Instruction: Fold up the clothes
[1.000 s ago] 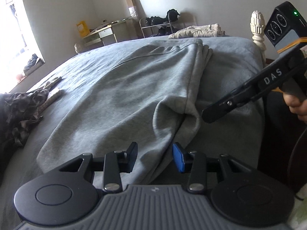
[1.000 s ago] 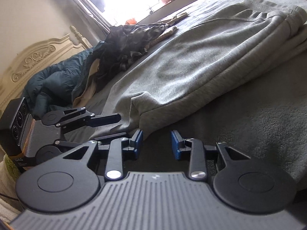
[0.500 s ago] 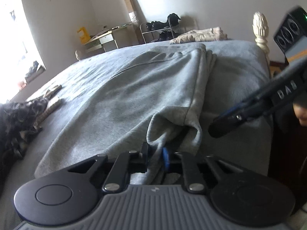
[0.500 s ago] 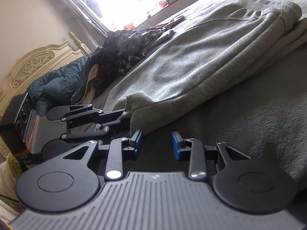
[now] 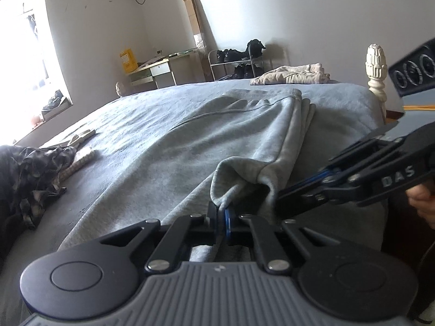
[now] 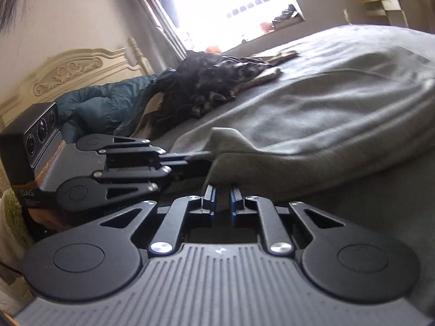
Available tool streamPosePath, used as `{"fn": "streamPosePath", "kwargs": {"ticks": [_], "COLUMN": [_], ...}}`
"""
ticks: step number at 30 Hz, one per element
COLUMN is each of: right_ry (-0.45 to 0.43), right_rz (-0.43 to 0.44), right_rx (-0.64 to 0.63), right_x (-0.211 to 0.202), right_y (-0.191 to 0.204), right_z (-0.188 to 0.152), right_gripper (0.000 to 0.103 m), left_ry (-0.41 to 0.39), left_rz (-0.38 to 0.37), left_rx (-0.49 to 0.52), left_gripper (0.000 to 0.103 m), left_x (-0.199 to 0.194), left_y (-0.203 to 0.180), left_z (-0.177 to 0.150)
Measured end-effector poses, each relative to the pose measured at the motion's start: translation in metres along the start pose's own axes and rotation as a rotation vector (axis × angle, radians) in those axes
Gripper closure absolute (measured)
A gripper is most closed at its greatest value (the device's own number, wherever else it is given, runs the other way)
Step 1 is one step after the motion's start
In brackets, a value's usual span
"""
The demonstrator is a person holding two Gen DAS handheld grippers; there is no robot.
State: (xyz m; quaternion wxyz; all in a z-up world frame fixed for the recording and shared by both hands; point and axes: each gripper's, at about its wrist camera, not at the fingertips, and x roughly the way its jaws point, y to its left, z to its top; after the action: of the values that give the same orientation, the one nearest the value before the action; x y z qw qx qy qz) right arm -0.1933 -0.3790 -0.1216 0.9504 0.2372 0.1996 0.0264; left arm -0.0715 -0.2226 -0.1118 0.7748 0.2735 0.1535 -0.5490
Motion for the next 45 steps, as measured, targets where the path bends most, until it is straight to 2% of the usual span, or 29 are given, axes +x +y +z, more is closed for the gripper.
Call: {"fn": "streamPosePath", "kwargs": {"ticks": [6, 15, 21, 27, 30, 32, 36, 41, 45], "right_ry": [-0.008, -0.091, -0.110, -0.082, -0.060, -0.043, -0.073, -0.135, -0.126], "right_rz": [0.006, -0.129, -0.136, -0.149, -0.154, -0.165, -0.198, -0.229, -0.230], "right_rx": [0.076, 0.210, 0.089, -0.272, -0.453, -0.499, -0.499, -0.400, -0.289], "right_x": [0.027, 0.054, 0.028, 0.002, 0.014, 0.029, 0.052, 0.063, 0.066], "right_y": [-0.007, -0.008, 0.006, 0.036, 0.055, 0.060, 0.056, 0.044, 0.033], "right_z": [0.007, -0.013, -0.013, -0.015, -0.026, -0.030, -0.028, -0.024, -0.027], "right_gripper": [0.095, 0.097, 0.092, 0.090, 0.090, 0.091, 0.093, 0.096, 0.096], "left_ry": [-0.020, -0.008, -0.001, 0.013, 0.012, 0.005, -0.014, -0.028, -0.013], "left_rz": [-0.005, -0.026, -0.053, -0.085, -0.084, -0.082, -0.087, -0.104, -0.098], "left_rx": [0.002, 0.004, -0.002, -0.004, -0.006, -0.015, -0.027, -0.032, -0.013], "left_gripper": [0.097, 0.097, 0.097, 0.096, 0.096, 0.096, 0.097, 0.097, 0.096], "left_x": [-0.002, -0.001, -0.004, -0.003, -0.002, -0.002, -0.005, -0.009, -0.008], "left_y": [-0.001, -0.002, 0.012, 0.022, 0.020, 0.020, 0.021, 0.021, 0.017], "left_z": [-0.001, -0.005, 0.004, 0.009, 0.009, 0.009, 0.008, 0.004, -0.005]}}
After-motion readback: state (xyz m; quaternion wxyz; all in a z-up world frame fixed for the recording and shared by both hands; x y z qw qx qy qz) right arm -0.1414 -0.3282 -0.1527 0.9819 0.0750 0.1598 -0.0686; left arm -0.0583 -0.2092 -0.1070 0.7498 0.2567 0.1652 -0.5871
